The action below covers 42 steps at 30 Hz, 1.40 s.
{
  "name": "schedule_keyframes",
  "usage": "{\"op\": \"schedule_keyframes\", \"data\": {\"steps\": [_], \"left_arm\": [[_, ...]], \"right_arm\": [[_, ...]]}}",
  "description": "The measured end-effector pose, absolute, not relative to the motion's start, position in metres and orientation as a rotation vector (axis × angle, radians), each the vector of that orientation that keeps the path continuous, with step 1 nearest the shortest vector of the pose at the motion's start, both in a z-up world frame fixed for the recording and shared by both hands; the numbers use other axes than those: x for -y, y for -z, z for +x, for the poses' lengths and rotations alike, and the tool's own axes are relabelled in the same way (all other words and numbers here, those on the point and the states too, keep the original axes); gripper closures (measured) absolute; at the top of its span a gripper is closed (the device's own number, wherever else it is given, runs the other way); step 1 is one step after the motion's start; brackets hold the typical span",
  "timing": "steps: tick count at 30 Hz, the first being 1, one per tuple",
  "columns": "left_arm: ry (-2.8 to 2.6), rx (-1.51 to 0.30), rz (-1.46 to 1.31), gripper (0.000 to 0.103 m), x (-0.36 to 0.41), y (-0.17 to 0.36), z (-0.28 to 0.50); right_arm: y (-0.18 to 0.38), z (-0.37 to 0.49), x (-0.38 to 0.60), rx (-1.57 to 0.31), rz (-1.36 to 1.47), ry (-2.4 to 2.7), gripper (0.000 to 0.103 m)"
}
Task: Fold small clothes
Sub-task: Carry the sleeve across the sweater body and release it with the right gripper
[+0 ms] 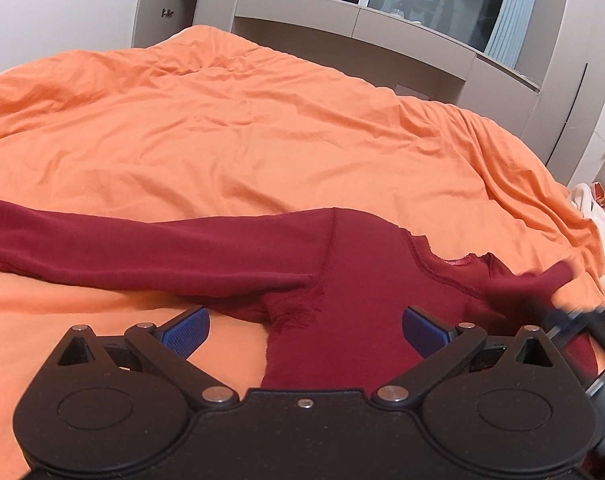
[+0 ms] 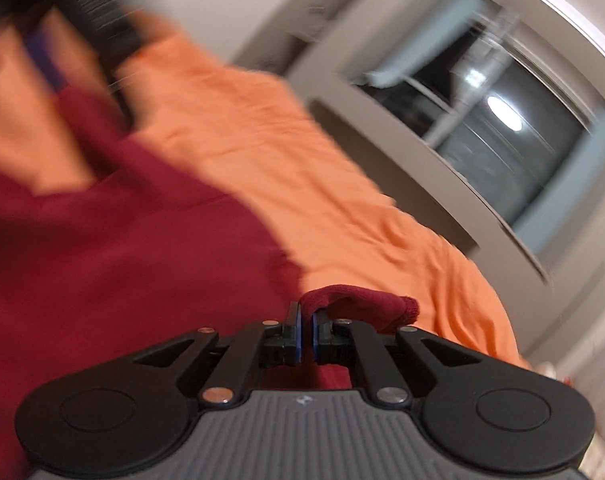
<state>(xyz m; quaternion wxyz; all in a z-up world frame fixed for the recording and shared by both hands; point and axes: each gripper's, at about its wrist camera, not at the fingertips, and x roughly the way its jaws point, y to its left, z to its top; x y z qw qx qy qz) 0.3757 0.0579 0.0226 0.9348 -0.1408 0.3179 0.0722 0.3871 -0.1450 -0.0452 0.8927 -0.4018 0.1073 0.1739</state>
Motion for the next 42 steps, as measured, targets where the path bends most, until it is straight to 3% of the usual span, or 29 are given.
{"op": "schedule_keyframes", "data": {"steps": [5,11,14,16,18,25,33,36,42], "left_arm": [[-0.136,-0.657,-0.303,0.001,-0.059,-0.02,0.379],[-0.136,-0.667,-0.313,0.001,-0.057,-0.015,0.384],[-0.135,-0.672,-0.317,0.001,-0.056,-0.012,0.386],[-0.135,-0.677,-0.318,0.001,-0.057,-0.01,0.388],[-0.131,-0.681,-0.321,0.001,-0.056,-0.008,0.392],[-0.116,-0.686,-0.306,0.001,-0.039,0.003,0.419],[-0.125,-0.799,-0.196,0.001,-0.011,0.028,0.442],[-0.156,-0.851,-0.137,0.001,-0.005,0.038,0.447],[-0.163,-0.885,-0.107,0.001,-0.004,0.047,0.448]], "right_arm": [[0.078,0.366,0.122,-0.162,-1.067,-0.42,0.097],[0.088,0.367,0.115,-0.135,-1.112,-0.449,0.093],[0.086,0.37,0.117,-0.161,-1.08,-0.473,0.076],[0.079,0.37,0.124,-0.192,-1.015,-0.488,0.049],[0.07,0.364,0.136,-0.229,-0.917,-0.492,0.034],[0.023,0.387,0.227,-0.377,-0.523,-0.398,0.008],[0.01,0.427,0.353,-0.501,-0.049,-0.119,0.008],[0.024,0.44,0.397,-0.562,0.131,-0.062,0.025],[0.051,0.469,0.434,-0.636,0.298,-0.042,0.045]]}}
